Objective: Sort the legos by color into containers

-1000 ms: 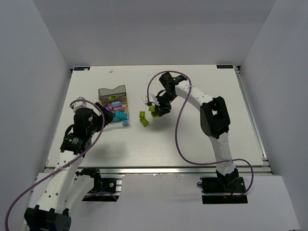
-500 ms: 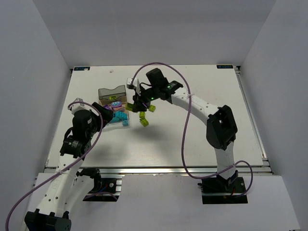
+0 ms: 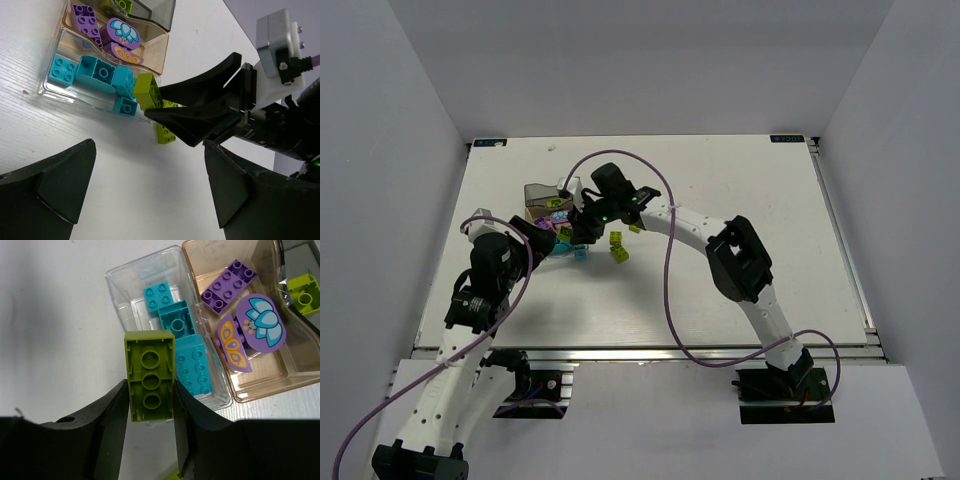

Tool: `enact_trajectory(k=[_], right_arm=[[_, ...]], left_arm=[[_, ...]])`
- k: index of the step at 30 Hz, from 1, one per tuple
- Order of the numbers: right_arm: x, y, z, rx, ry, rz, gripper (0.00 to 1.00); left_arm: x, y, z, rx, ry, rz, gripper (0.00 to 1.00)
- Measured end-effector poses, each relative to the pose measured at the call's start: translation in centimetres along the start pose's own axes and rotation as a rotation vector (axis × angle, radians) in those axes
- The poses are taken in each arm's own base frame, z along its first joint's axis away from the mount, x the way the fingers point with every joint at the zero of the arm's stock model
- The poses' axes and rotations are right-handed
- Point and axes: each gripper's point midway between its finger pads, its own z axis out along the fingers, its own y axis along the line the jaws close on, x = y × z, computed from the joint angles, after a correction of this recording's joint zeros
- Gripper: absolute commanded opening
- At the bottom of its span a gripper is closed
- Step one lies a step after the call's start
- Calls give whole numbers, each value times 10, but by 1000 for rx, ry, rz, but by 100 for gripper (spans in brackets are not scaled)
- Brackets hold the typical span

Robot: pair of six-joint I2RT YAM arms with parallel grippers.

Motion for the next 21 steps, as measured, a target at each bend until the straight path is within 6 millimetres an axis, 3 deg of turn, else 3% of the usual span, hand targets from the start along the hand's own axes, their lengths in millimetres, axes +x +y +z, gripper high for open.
enact_trajectory(k=[9,16,20,21], right_arm=[[9,-17,11,56,10,-23,46],[5,-24,11,81,4,-68,71],[3,-24,11,72,3,-98,80],[3,-23,11,69,3,-103,89]], left_arm=[[1,1,0,-4,3,1,98],[1,0,-1,1,3,0,98],[3,-2,-1,14,16,0,88],[4,-4,-1,21,23,-1,81]])
